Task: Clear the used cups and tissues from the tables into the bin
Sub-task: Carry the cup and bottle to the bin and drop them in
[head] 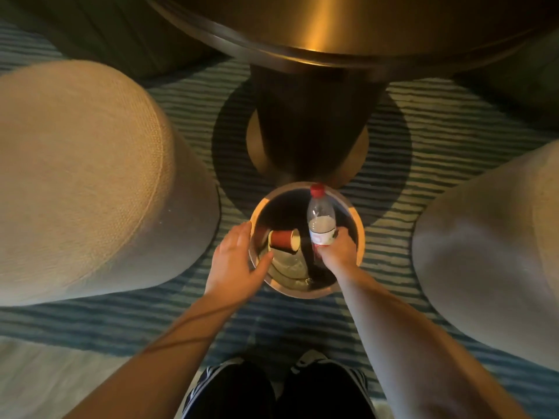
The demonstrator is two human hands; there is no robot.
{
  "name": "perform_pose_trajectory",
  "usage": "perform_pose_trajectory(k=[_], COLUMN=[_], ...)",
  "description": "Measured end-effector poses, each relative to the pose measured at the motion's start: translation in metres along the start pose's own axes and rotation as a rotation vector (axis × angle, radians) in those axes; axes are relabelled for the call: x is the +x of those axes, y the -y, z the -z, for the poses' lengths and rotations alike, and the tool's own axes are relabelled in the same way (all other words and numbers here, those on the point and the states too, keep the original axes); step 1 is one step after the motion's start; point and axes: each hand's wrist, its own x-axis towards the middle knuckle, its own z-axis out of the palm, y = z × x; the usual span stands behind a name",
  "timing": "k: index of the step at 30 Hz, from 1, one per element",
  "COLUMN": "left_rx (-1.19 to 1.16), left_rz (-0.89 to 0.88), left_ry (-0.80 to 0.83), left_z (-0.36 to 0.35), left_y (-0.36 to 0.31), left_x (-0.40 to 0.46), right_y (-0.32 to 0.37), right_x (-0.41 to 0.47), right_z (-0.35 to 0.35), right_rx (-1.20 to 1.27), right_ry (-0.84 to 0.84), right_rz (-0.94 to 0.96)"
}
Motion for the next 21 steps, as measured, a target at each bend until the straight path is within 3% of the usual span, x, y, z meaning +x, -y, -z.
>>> perform_pose_trajectory(k=[4, 8, 14, 21], left_rx=[0.057, 0.098, 0.138, 0.171], left_rz=[0.057, 0.102, 0.095, 0.121], left_ry=[0.002, 0.03, 0.043, 0.004], left_z=[0.004, 0.032, 0.132, 0.257], left_y=[0.01, -0.005, -0.071, -0.135], left_x=[0.001, -0.005, -0.046, -0.111], right_y=[-0.004, 0.013, 0.076, 0.165], right_x=[0.008, -0.029, -0.153, -0.294], right_z=[-0.013, 0.008, 0.109, 0.216], right_rx=[-0.111, -0.131, -0.352, -0.417], right_ry=[0.059, 0.017, -0.04, 0.005], right_rz=[-0.034, 0.075, 0.369, 0.565])
